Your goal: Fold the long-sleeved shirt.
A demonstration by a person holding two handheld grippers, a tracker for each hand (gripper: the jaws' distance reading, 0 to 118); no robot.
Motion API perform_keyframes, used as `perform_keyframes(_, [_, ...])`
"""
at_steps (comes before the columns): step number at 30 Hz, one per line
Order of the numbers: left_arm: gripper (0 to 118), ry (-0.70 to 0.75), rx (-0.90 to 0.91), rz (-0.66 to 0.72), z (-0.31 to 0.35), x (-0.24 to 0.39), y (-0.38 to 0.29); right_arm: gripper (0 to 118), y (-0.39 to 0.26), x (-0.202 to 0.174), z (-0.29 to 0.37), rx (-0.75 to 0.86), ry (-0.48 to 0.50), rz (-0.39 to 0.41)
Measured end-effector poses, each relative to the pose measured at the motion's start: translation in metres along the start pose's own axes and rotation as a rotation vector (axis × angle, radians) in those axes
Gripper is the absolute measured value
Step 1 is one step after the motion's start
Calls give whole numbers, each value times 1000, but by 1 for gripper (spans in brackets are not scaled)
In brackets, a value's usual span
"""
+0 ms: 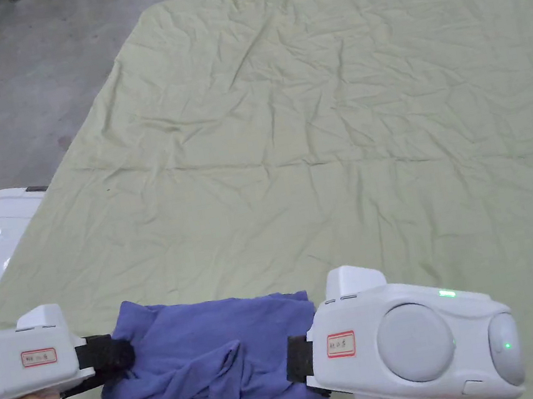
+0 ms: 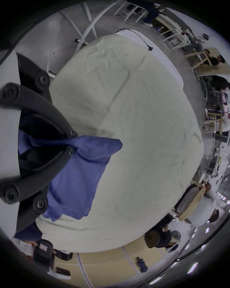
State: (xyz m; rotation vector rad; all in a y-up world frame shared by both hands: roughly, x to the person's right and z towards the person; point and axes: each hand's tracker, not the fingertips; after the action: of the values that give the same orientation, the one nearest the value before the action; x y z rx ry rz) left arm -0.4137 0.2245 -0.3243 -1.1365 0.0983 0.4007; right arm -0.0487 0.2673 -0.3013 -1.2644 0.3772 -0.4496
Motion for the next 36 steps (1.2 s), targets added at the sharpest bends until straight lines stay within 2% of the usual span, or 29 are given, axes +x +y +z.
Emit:
perform_keyframes(1, [55, 41, 30, -6, 1, 2, -1, 2, 1, -1, 2, 11, -6, 8])
perform_keyframes(2, [95, 87, 61, -58, 3, 6, -3, 2, 2, -1, 5, 19, -12, 13])
perform_keyframes(3, [118, 97, 91, -102, 6, 10, -5, 2, 4, 1, 9, 23, -12, 13])
perform_keyframes(5, [110, 105, 196, -193, 23, 24, -12, 2, 5, 6, 19, 30, -8, 14])
perform_keyframes(8, [110, 106, 224, -260, 43, 48, -21, 2, 4, 15, 40, 57, -9, 6])
perform_keyframes(12, [109, 98, 214, -259, 71, 86, -32, 2, -4, 30, 77, 111, -9, 4])
perform_keyframes(13, [105, 89, 215, -260, 80, 98, -36, 2, -6, 36, 89, 122, -2, 5])
perform_keyframes(14, [89, 70, 208, -270, 91, 109, -38, 2, -9, 43, 103, 145, 8, 6])
perform_keyframes(15, [31, 21, 208, -289, 102, 122, -44, 2, -10, 50, 116, 177, 11, 11])
perform_keyframes(16, [2, -9, 241, -318, 113, 139, -48, 2, -11, 57, 132, 215, -4, 20])
perform_keyframes(19, [0, 28, 393, -426, 142, 194, -64, 2, -14, 84, 189, 353, -62, 48])
perform_keyframes(22, [0, -59, 570, -467, 176, 249, -76, 2, -21, 110, 254, 548, -132, 92])
perform_keyframes(26, [0, -130, 793, -450, 212, 318, -95, 2, -42, 135, 330, 825, -383, 195])
perform_keyframes(28, [0, -155, 881, -452, 224, 347, -108, 2, -52, 144, 356, 910, -495, 232])
perform_keyframes(33, [0, -292, 955, -447, 243, 399, -147, 2, -85, 159, 402, 1060, -526, 240])
perform_keyframes(36, [0, -316, 949, -502, 253, 416, -165, 2, -97, 162, 414, 1127, -561, 293])
